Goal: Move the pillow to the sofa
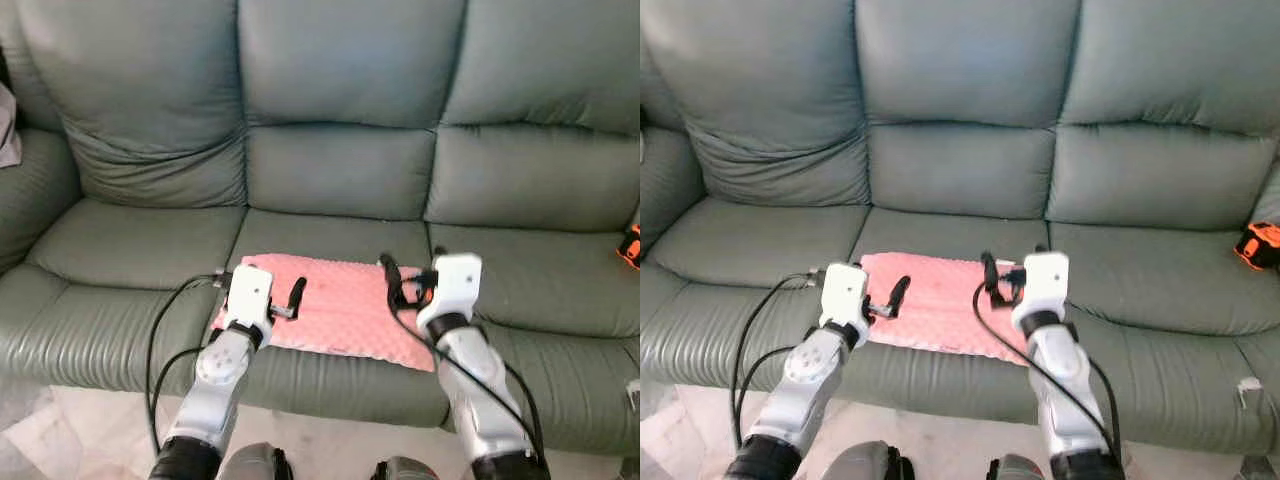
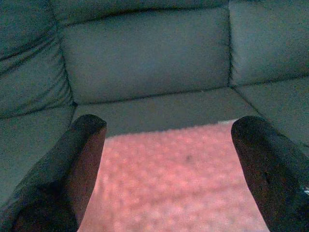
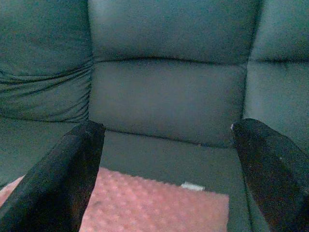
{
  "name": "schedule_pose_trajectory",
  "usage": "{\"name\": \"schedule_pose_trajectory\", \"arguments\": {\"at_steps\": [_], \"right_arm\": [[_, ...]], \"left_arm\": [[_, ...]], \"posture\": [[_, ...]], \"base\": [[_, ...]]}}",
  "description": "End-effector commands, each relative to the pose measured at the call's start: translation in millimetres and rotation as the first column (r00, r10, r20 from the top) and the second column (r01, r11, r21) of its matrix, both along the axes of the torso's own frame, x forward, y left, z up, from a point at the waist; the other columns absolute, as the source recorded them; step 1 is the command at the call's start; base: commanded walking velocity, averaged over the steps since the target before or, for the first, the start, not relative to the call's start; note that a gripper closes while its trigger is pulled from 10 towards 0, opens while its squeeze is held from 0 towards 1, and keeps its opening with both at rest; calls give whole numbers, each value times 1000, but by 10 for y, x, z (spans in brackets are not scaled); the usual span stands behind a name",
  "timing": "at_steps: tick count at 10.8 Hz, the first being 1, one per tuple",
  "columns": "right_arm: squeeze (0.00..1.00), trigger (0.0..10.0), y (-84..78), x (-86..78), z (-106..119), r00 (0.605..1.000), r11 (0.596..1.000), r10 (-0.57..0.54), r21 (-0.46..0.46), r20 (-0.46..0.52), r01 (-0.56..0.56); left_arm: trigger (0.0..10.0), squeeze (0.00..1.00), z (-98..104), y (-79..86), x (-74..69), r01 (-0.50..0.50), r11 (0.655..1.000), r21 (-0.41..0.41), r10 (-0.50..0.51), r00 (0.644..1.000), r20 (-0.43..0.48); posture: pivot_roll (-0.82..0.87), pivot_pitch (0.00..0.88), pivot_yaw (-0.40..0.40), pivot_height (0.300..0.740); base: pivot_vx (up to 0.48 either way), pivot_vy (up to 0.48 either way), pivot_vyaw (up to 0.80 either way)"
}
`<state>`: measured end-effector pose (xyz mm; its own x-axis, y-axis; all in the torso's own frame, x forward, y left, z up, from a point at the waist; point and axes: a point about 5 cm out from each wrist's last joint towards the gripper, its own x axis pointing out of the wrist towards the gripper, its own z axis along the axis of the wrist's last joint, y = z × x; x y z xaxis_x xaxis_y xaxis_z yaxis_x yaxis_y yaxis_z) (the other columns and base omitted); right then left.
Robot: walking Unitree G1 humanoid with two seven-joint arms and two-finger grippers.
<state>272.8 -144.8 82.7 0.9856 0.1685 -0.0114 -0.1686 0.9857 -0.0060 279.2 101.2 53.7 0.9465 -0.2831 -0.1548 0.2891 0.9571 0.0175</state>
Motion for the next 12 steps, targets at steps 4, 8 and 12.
{"name": "schedule_pose_trajectory", "arguments": {"at_steps": [4,8,12], "right_arm": [[0,10000,60,89,46,998,998,50,-35,34,-49],[0,10000,76,91,19,998,998,59,-20,27,-58],[0,10000,79,105,6,998,999,54,-2,19,-54]], "left_arm": [[10000,0,22,115,126,-48,998,29,47,999,8],[10000,0,-46,113,88,-65,997,31,66,998,-6],[10000,0,12,103,138,-54,999,10,54,999,9]], "posture": [[-75,0,51,740],[-75,0,54,740],[-72,0,51,740]], "base": [[0,0,788],[0,0,720],[0,0,384]]}}
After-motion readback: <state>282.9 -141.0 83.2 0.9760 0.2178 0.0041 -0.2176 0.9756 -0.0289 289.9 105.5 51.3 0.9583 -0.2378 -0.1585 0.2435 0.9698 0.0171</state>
